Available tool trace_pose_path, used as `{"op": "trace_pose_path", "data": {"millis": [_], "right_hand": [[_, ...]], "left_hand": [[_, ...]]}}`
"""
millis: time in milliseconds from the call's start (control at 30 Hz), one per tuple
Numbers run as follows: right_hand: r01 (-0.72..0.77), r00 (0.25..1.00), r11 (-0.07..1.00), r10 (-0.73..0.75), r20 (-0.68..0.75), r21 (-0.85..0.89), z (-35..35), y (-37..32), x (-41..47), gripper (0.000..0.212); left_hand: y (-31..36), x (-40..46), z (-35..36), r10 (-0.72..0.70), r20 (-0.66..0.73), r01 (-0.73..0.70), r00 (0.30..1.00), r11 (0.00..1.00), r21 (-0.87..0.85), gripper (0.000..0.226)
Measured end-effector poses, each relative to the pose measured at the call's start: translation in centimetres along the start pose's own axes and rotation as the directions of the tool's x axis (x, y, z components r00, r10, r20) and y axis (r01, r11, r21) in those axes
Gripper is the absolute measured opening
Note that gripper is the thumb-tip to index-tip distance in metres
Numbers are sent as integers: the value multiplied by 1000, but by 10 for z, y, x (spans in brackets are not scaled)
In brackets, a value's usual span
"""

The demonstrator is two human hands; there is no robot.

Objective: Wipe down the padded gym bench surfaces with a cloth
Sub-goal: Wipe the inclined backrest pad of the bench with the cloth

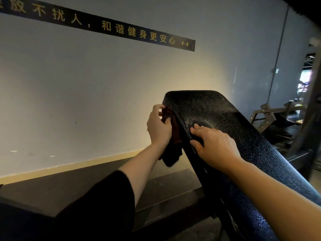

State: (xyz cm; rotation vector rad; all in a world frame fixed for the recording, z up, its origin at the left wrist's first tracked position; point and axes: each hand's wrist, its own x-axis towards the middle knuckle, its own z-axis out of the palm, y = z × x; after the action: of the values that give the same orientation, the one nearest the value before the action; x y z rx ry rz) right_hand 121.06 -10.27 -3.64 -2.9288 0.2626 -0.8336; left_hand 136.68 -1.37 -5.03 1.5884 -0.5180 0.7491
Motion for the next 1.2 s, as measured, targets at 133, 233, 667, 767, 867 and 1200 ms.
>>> {"op": "trace_pose_path", "data": {"millis": [133, 233, 667, 767, 867, 1200], "right_hand": [[-8, 1000, 1000, 8, 7, 3, -2, -2, 0, 45], [-15, 1000, 1000, 15, 7, -2, -1, -4, -1, 45], [-14, 1000, 1000, 15, 23, -19, -2, -6, 0, 45], [-12, 1000, 1000, 12, 25, -5, -1, -6, -1, 45], [-5, 1000, 1000, 5, 29, -8, -2, -5, -1, 45], [-33, 999, 999, 32, 31, 18, 0, -5, -1, 44]], "left_hand": [[6, 7, 3, -64, 1, 64, 998, 998, 16, 24], [9, -37, -2, -35, 33, 38, 999, 993, -108, 33], [14, -53, -4, -29, 37, 33, 999, 991, -130, 34], [8, -98, -10, 20, 76, -9, 997, 991, -136, 34], [10, -68, -3, -17, 46, 21, 999, 996, -90, 33], [18, -104, -10, -28, 72, 38, 997, 990, -138, 32]]}}
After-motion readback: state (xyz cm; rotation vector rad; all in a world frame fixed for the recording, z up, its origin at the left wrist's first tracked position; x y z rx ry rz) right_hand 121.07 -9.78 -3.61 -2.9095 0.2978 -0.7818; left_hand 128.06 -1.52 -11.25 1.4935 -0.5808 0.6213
